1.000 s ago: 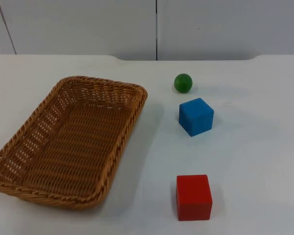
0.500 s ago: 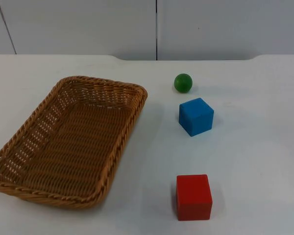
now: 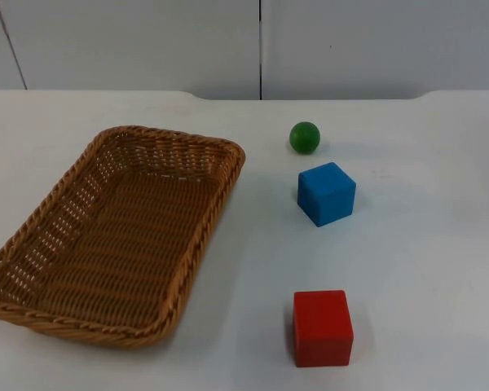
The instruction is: Place all geometric objects except the red cube into the basket.
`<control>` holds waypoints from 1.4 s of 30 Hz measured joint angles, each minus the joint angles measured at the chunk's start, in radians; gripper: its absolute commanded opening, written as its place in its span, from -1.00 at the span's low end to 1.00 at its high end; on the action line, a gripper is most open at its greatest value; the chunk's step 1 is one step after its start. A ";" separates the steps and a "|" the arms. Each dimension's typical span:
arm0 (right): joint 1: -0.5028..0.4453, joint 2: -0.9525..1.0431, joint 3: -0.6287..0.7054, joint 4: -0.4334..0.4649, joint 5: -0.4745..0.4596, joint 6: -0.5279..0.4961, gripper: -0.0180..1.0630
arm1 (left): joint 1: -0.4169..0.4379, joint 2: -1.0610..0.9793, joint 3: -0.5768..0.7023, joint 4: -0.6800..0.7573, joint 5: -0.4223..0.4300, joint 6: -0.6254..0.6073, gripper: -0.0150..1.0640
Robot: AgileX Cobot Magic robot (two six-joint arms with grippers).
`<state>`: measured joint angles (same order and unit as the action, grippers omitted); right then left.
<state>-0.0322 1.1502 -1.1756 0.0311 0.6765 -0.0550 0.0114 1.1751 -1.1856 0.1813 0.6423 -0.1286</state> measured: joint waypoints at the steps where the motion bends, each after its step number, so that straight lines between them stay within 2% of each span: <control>1: 0.000 0.000 0.000 0.000 -0.001 0.000 0.99 | 0.000 0.008 0.000 -0.004 -0.002 0.000 0.97; 3: 0.000 0.000 0.000 0.000 -0.004 -0.004 0.99 | 0.000 0.018 -0.001 -0.020 -0.002 0.000 0.97; 7: 0.000 0.000 0.000 0.002 -0.005 -0.013 0.99 | -0.053 0.075 -0.002 -0.090 0.005 0.055 0.97; 11: 0.000 0.000 -0.002 0.002 -0.003 -0.016 0.99 | -0.271 0.282 -0.020 -0.175 -0.021 0.199 0.97; 12: 0.000 0.000 -0.002 0.002 -0.003 -0.016 0.99 | -0.271 0.282 -0.020 -0.175 -0.021 0.199 0.97; 14: 0.000 0.000 -0.002 0.002 0.011 -0.016 0.99 | -0.367 0.395 -0.070 -0.181 -0.030 0.273 0.97; 16: 0.000 0.000 -0.002 0.002 0.020 -0.019 0.99 | -0.457 0.517 -0.159 -0.181 -0.022 0.405 0.97; 17: 0.000 0.000 -0.002 0.002 0.020 -0.019 0.99 | -0.457 0.517 -0.159 -0.181 -0.022 0.405 0.97; 21: 0.000 0.000 -0.004 0.002 0.035 -0.024 0.99 | -0.576 0.753 -0.390 -0.215 0.078 0.671 0.97; 22: 0.000 0.000 -0.004 0.002 0.035 -0.024 0.99 | -0.576 0.753 -0.390 -0.215 0.078 0.671 0.97; 25: 0.000 0.000 -0.006 0.020 0.047 -0.027 0.99 | -0.586 0.878 -0.526 -0.273 0.089 0.735 0.97; 27: 0.000 0.000 -0.007 0.040 0.063 -0.045 0.99 | -0.586 0.943 -0.573 -0.288 0.089 0.749 0.97; 42: 0.000 0.000 -0.008 0.054 0.086 -0.075 0.99 | -0.649 1.155 -0.600 -0.370 0.013 0.795 0.97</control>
<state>-0.0322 1.1506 -1.1839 0.0855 0.7620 -0.1303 -0.6380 2.3305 -1.7857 -0.1885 0.6555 0.6659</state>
